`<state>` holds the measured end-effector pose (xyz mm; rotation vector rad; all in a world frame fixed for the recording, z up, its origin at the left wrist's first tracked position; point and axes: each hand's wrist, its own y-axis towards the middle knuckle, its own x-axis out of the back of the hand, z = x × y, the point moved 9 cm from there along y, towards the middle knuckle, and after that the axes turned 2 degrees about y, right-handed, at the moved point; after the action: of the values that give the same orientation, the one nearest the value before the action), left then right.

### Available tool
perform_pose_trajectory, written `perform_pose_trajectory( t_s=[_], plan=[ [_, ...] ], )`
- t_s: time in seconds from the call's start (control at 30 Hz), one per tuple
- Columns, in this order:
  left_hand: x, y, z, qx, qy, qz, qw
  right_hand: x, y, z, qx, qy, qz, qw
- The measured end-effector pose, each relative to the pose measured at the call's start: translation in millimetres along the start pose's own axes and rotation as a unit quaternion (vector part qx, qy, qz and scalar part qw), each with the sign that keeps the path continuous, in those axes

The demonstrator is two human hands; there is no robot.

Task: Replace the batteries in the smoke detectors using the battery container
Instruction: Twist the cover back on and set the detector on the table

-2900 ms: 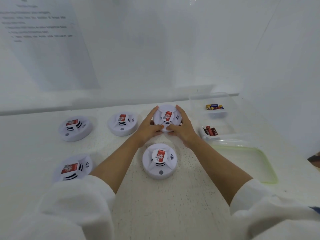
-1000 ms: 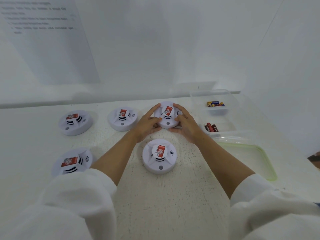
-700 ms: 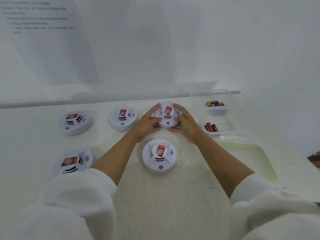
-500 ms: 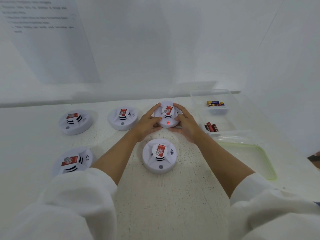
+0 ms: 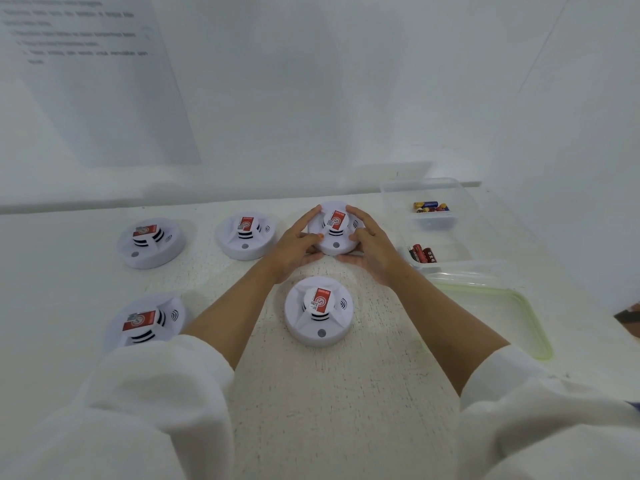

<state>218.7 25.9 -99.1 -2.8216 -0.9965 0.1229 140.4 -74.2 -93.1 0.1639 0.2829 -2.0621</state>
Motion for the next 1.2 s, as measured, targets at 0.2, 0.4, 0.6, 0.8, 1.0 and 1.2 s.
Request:
perform_pose_trajectory(
  t_s=[0.2,0.4,0.6,0.8,1.0,1.2],
  plan=[
    [-0.8,-1.1,-1.5,-0.001,0.003,-0.004,1.000,-0.2,-0.5,0.6,0.001,-0.005,-0.001,1.000],
    [-1.2,-1.8,-2.5,-0.005,0.013,-0.003,1.000,-0.6,-1.4,1.8,0.004,-0.009,-0.001,1.000],
    [-2.1,-2.1,-2.6,-0.005,0.015,-0.002,1.000,-0.2,-1.3,2.0,0.004,-0.013,-0.006,1.000],
    [-1.3,-1.6,-1.9,-0.004,0.021,-0.004,1.000,-0.9,-2.3,3.2,0.005,-0.017,-0.010,1.000],
    [-1.7,-0.5,-0.7,-0.001,0.023,0.000,1.000,-1.1,-3.5,3.5,0.004,-0.024,-0.012,1.000],
    [-1.2,0.7,-2.2,0.001,0.034,0.002,0.999,-0.3,-2.8,4.8,0.009,-0.041,-0.021,0.999]
  ],
)
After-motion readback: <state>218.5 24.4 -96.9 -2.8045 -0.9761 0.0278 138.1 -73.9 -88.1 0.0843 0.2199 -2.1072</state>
